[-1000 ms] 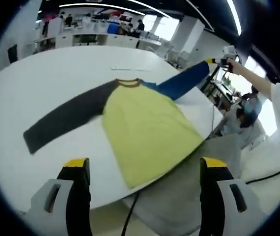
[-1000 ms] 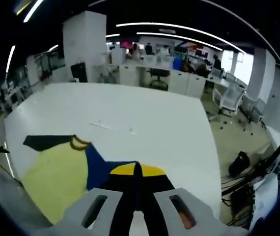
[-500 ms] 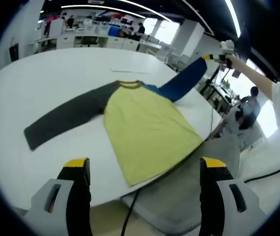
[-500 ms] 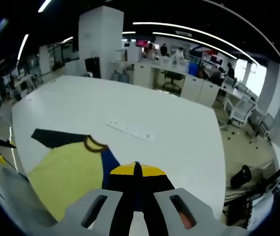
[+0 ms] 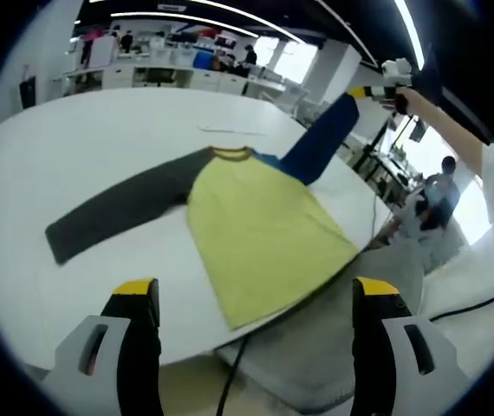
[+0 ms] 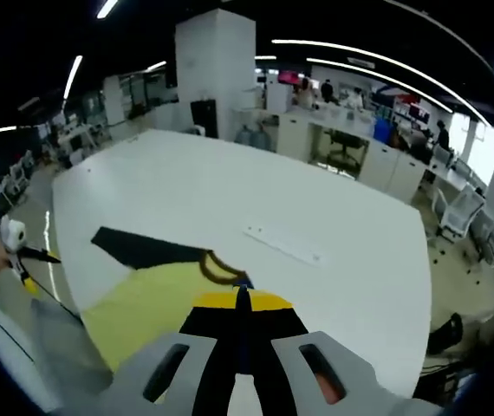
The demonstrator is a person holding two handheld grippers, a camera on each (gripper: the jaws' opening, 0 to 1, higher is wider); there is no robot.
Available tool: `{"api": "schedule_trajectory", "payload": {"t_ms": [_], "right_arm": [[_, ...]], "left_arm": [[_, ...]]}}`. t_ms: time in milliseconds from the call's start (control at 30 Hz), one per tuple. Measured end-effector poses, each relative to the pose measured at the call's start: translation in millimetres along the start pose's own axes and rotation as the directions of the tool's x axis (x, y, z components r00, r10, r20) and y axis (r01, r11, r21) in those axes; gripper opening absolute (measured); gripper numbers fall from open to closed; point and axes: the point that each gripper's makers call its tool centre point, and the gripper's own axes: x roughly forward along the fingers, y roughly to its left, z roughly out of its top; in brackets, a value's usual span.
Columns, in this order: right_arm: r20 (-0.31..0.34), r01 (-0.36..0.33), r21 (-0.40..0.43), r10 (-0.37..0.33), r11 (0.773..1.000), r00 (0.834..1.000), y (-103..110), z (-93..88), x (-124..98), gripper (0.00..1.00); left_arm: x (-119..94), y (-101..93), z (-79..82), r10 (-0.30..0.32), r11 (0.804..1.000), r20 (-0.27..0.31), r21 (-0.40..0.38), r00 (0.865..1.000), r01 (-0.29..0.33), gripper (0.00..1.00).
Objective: Fold the garment on the visible template until the final outline fits inside the template.
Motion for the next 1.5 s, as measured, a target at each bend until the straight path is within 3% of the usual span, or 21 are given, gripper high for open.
{"api": "schedule_trajectory", "payload": {"t_ms": [233,600,833,1500], "right_arm": [[0.007,-0.089,-0.003,0.089,0.996,0.996,46,14.1,21,0.02],[-0.002,-0.182,0.028,0.182,0.983,0.983,102,14.9,62,0.02],[-0.025,-0.210,0.044,0.211,0.977,0.977,109,7.8,86,0.02],[-0.052,-0.199,0.104,0.205,0.974,0.977,114,-6.6,106,0.02]], "left_arm": [[-2,2.5,-0.3,0.008,1.000,0.007,-0.002,1.000,-0.008,0.88],[2,1.9,3.0,0.005,1.000,0.006,-0.002,1.000,-0.005,0.87],[1,9.4,3.5,0.013,1.000,0.003,-0.009,1.000,-0.013,0.87],[17,15.0,6.4,-0.011,1.000,-0.028,-0.008,1.000,0.011,0.87]]}}
